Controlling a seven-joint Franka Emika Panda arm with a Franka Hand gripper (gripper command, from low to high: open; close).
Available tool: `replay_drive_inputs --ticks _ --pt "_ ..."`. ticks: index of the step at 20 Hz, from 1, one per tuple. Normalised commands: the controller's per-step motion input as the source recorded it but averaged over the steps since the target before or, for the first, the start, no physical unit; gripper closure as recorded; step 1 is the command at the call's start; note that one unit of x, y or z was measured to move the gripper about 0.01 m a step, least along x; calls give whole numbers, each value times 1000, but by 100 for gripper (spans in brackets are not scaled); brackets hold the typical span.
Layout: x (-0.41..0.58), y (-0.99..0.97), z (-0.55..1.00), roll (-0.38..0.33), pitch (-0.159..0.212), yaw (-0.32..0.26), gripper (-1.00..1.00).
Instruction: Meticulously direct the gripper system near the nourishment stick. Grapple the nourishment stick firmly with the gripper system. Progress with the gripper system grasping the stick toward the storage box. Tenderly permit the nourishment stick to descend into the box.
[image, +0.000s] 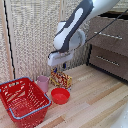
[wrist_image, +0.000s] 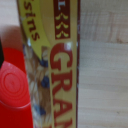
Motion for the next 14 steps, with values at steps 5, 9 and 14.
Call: replay_drive_inputs --ticks 5,9,14 --pt "0 36 -416 -51 164 -5 100" --pt "0 1 -104 -10 59 -5 100" --pt "0 0 -14 0 5 -18 100"
